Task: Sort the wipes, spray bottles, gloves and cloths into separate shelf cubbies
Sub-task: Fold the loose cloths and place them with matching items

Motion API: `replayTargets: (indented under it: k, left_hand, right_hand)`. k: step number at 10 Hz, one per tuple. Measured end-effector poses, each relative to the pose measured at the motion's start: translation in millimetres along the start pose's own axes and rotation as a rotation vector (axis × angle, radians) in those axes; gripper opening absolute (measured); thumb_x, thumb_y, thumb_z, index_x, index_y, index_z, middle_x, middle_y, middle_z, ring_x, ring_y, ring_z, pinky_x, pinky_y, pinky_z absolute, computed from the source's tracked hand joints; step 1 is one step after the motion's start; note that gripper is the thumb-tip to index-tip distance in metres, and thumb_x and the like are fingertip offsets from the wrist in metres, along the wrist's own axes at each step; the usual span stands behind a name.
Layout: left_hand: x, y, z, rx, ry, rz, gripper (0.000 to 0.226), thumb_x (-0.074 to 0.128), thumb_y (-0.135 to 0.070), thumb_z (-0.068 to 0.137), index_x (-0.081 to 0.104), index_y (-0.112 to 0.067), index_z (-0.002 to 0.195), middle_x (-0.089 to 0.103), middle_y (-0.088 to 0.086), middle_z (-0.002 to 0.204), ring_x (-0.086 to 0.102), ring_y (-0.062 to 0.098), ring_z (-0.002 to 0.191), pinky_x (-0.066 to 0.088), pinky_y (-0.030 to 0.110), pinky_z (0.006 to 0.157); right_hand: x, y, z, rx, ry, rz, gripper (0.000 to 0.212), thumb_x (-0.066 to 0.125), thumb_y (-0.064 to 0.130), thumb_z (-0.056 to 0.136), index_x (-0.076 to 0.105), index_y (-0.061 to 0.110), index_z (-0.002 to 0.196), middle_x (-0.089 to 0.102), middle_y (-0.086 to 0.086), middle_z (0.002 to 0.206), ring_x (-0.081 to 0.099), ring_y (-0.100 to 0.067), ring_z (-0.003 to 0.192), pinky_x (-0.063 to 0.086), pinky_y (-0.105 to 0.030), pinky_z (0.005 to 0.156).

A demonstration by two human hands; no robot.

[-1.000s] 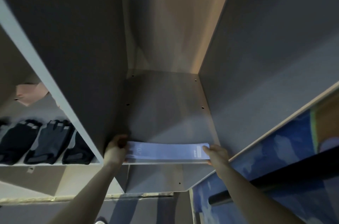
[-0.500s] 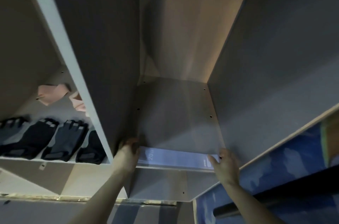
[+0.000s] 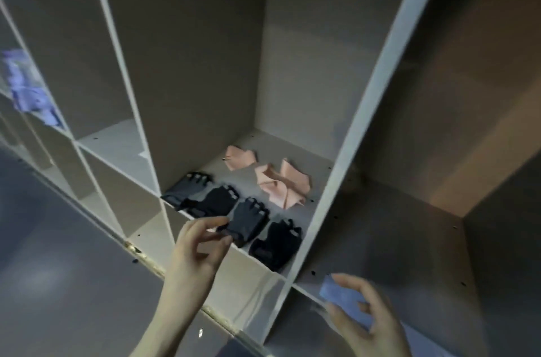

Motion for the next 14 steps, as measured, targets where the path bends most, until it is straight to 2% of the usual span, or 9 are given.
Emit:
replayTargets:
  k: [2,4,5,8,9,10,11,13,14]
  left_hand:
    - [-65.4,-9.0,45.4,0.037,-0.053,-0.03,0.025,0.068,-0.002,0.082,0.066,-0.021,0.097,0.06,0.003,0.105,0.064,0.003,0.086,0.056,0.029,0.072]
    - [-114.3,1.1,112.9,0.106,0.032,0.021,0.03,0.069,-0.002,0.081,0.065,-0.029,0.092,0.058,-0.01,0.102,0.062,0.001,0.085,0.05,0.016,0.069]
    - [-124.0,12.5,144.4,0.125,0.1,0.06,0.03,0.069,-0.004,0.081,0.065,-0.031,0.093,0.057,-0.013,0.102,0.061,-0.001,0.086,0.051,0.019,0.068]
    - [-74.5,47.9,220.5,0.181,0.326,0.239,0.02,0.068,-0.016,0.083,0.064,-0.025,0.1,0.05,-0.011,0.107,0.06,0.004,0.085,0.054,0.035,0.077]
    - [-53.7,56.0,239.1,0.16,0.355,0.308,0.022,0.064,-0.02,0.085,0.063,-0.026,0.105,0.048,-0.01,0.113,0.059,0.006,0.084,0.052,0.035,0.077]
    - [-37.7,68.3,258.3,0.134,0.367,0.31,0.024,0.063,-0.023,0.084,0.062,-0.029,0.107,0.046,-0.011,0.116,0.064,0.013,0.092,0.053,0.037,0.079]
    - [-23.1,81.5,274.8,0.1,0.366,0.32,0.024,0.061,-0.026,0.085,0.061,-0.031,0.109,0.046,-0.013,0.116,0.064,0.014,0.095,0.052,0.036,0.08]
    - [-10.0,99.9,295.6,0.049,0.37,0.42,0.029,0.057,-0.034,0.087,0.053,-0.037,0.115,0.042,-0.016,0.124,0.059,0.008,0.106,0.048,0.032,0.087]
    - [-9.7,97.0,299.4,0.089,0.391,0.532,0.034,0.053,-0.034,0.089,0.05,-0.035,0.123,0.041,-0.01,0.129,0.057,0.015,0.111,0.045,0.03,0.087]
  right_hand:
    - [75.2,45.1,37.5,-0.022,0.096,0.052,0.038,0.075,0.012,0.077,0.066,0.049,0.084,0.055,0.03,0.096,0.051,-0.009,0.103,0.048,-0.04,0.088]
    - [151.0,65.7,85.8,0.08,0.05,0.11,0.026,0.072,0.014,0.08,0.066,0.035,0.093,0.064,0.014,0.106,0.056,-0.01,0.108,0.043,-0.029,0.09]
    - [175.5,75.0,106.9,0.081,0.001,0.103,0.028,0.072,0.015,0.081,0.066,0.039,0.093,0.066,0.015,0.102,0.058,-0.013,0.104,0.046,-0.032,0.09]
    - [194.4,63.5,188.2,0.166,-0.061,-0.012,0.023,0.07,0.012,0.081,0.062,0.032,0.089,0.065,0.011,0.101,0.06,-0.005,0.093,0.049,-0.017,0.077]
    - [193.6,38.9,235.6,0.213,-0.113,-0.098,0.025,0.07,0.005,0.078,0.062,0.027,0.085,0.065,0.007,0.091,0.063,-0.012,0.09,0.055,-0.027,0.076]
    - [202.5,1.3,287.4,0.3,-0.068,-0.134,0.03,0.068,0.005,0.08,0.064,0.021,0.105,0.065,0.004,0.092,0.065,-0.022,0.094,0.055,-0.038,0.083]
    - [212.4,-39.8,335.7,0.384,0.019,-0.18,0.019,0.059,0.018,0.088,0.066,0.027,0.103,0.07,-0.004,0.098,0.067,-0.021,0.086,0.057,-0.04,0.081]
    - [216.6,-50.3,360.5,0.389,-0.181,0.21,0.018,0.056,0.011,0.086,0.067,0.021,0.097,0.064,-0.01,0.085,0.06,-0.02,0.061,0.054,-0.033,0.051]
    - [214.4,-57.3,360.2,0.504,-0.218,0.213,0.016,0.059,0.038,0.085,0.068,0.026,0.092,0.072,-0.003,0.088,0.068,-0.023,0.072,0.058,-0.039,0.059]
Point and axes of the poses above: each hand's wrist, its own z-axis towards the middle knuckle, its own x-axis out of the palm, y = z × x, the point moved 6 cm from there along z, towards the middle knuckle
